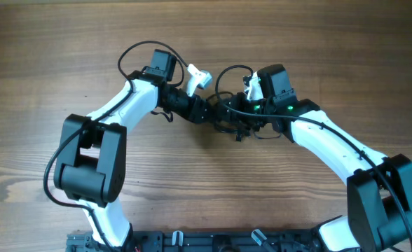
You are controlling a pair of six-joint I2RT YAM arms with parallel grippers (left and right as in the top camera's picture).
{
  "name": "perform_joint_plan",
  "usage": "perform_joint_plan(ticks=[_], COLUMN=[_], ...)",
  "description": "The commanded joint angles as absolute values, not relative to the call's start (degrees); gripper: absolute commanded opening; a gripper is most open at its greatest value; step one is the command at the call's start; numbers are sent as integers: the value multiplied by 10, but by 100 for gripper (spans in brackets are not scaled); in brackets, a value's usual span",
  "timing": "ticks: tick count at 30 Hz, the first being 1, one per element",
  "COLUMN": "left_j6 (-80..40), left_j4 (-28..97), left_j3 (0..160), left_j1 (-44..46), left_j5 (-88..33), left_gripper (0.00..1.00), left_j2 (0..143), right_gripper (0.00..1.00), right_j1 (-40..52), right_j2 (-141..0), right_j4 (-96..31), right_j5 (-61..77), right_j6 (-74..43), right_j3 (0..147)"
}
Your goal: Untangle cables
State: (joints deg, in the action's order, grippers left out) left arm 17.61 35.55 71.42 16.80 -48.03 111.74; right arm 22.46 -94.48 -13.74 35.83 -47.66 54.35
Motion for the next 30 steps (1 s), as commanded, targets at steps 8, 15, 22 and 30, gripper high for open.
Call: perform_joint_plan(ticks=[8, 15, 22, 30], left_j6=[175, 175, 160, 155], left_j4=[353, 349, 340, 363], left_j3=[714, 714, 714, 714], left_j1=[173, 173, 173, 159], left_j5=[-459, -459, -459, -512], left_gripper=[52, 52, 47, 47], left_j2=[1100, 1100, 1100, 1062], right_gripper=[31, 31, 24, 32], right_j1=[226, 226, 226, 225], right_j2=[-933, -933, -933, -878], right_j4=[-143, -144, -140, -103], right_j5=[260, 238, 262, 318], right_j6=[-467, -467, -467, -466], right_j3=[539, 539, 539, 540])
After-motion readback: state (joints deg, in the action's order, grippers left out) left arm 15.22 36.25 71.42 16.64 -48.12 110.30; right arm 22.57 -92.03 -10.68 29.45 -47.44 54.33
